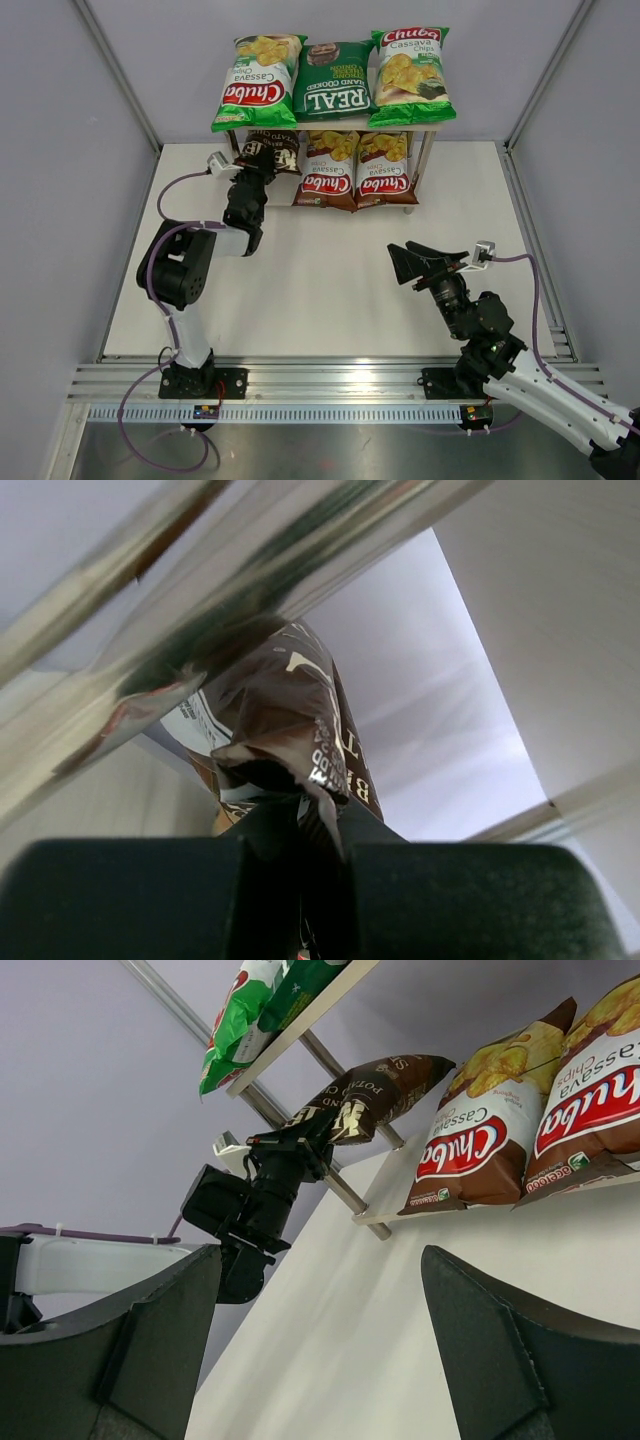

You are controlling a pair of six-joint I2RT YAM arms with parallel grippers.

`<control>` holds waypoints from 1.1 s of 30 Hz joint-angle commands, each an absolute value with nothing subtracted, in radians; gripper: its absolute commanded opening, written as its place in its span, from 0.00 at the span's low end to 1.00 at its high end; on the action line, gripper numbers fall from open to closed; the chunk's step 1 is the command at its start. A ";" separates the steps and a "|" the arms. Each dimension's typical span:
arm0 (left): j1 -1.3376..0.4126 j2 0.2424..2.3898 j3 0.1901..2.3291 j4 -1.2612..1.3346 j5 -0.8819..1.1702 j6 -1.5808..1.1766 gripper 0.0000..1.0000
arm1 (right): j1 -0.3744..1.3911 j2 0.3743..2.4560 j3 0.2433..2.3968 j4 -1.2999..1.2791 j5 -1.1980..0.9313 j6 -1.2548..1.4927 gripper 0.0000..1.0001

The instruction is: Place and organize the chips bags onto the shelf

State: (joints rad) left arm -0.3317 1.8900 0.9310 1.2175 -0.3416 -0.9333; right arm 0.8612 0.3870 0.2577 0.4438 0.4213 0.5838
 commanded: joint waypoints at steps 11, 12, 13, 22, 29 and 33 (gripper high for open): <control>-0.399 1.939 0.925 1.664 -0.518 -0.790 0.01 | 0.862 0.338 0.253 0.459 0.396 0.609 0.89; -0.399 1.950 0.920 1.664 -0.528 -0.802 0.01 | 0.862 0.336 0.252 0.457 0.396 0.609 0.90; -0.399 1.953 0.913 1.664 -0.529 -0.802 0.04 | 0.862 0.331 0.252 0.456 0.396 0.611 0.90; -0.402 1.933 0.827 1.632 -0.523 -0.837 0.18 | 0.862 0.308 0.252 0.443 0.390 0.617 0.90; -0.402 1.864 0.801 1.434 -0.499 -0.880 0.20 | 0.862 0.298 0.256 0.422 0.387 0.614 0.90; -0.396 1.829 0.790 1.277 -0.515 -0.917 0.19 | 0.864 0.295 0.259 0.408 0.390 0.614 0.90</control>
State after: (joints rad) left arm -0.4011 1.9015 0.7910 1.2411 -0.4709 -0.8932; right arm 0.8612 0.3035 0.2516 0.4114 0.3981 0.6151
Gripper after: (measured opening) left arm 0.198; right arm 0.897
